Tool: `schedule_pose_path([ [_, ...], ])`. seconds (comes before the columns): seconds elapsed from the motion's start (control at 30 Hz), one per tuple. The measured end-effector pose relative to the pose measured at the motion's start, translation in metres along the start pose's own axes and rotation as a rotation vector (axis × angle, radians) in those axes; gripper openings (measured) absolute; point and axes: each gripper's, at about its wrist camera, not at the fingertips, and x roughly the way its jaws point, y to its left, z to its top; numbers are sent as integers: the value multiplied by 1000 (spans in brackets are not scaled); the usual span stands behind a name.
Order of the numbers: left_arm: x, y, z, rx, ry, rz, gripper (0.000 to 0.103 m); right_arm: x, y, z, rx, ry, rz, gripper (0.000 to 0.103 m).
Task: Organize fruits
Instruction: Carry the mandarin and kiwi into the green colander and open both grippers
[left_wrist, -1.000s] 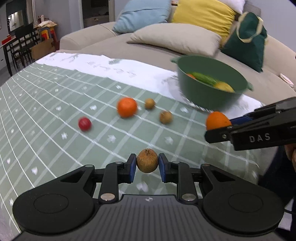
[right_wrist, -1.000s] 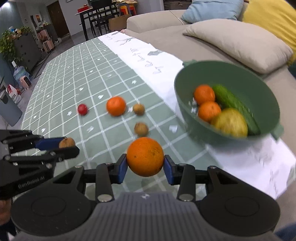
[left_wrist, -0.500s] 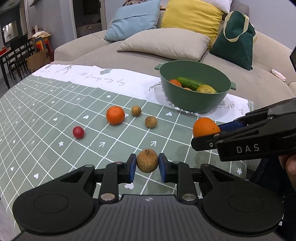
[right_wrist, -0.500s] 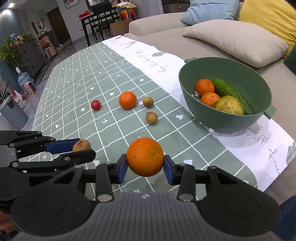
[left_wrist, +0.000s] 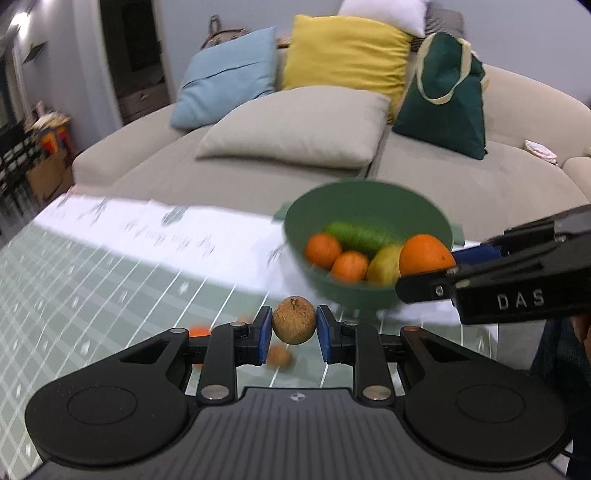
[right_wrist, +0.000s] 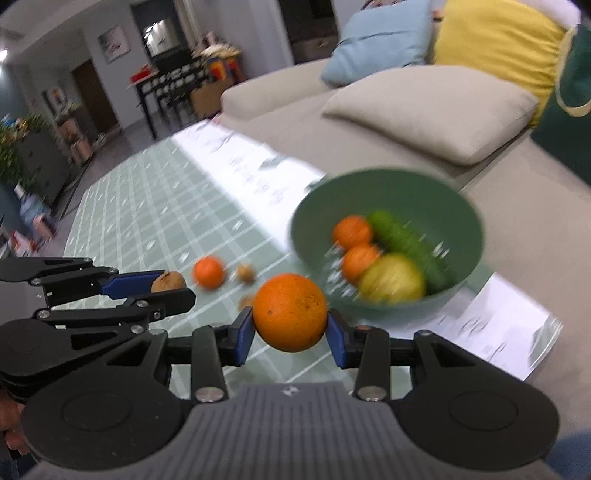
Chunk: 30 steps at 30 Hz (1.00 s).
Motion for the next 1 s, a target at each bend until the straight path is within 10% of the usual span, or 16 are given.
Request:
schedule_pose_path([
  [1.0, 146, -46, 50, 130, 183, 0, 29, 127, -104, 83, -1, 104, -141, 38],
])
